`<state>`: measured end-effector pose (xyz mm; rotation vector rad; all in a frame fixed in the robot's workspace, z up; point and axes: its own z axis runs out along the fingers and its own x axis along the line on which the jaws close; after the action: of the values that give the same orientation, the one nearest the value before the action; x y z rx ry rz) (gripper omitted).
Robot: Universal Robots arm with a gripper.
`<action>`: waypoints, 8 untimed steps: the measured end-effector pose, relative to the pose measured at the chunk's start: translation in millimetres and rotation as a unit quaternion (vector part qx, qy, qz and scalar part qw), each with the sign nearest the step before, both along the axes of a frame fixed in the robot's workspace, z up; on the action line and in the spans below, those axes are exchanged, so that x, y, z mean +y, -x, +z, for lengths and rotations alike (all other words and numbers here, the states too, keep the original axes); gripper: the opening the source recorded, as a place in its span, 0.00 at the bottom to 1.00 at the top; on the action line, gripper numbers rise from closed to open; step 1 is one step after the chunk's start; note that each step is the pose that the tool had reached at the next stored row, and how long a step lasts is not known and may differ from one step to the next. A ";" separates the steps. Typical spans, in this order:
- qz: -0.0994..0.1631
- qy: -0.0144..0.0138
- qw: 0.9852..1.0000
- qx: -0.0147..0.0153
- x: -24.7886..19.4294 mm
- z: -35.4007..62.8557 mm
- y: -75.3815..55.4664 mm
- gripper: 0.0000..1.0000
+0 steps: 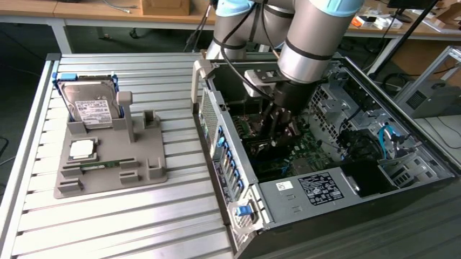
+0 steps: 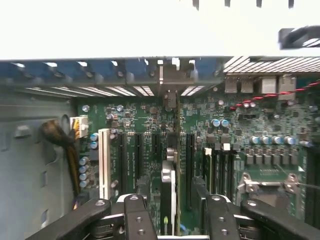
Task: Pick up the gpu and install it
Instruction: 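Insert the gpu into the slot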
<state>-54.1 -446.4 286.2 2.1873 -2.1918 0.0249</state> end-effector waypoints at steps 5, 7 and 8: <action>0.000 0.000 1.000 -0.001 1.7 22.0 0.1 0.32; 0.000 0.001 1.000 -0.001 1.8 22.8 0.1 0.26; 0.001 0.002 1.000 -0.001 1.7 22.8 0.1 0.20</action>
<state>-54.2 -444.6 309.0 2.1877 -2.1884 0.0324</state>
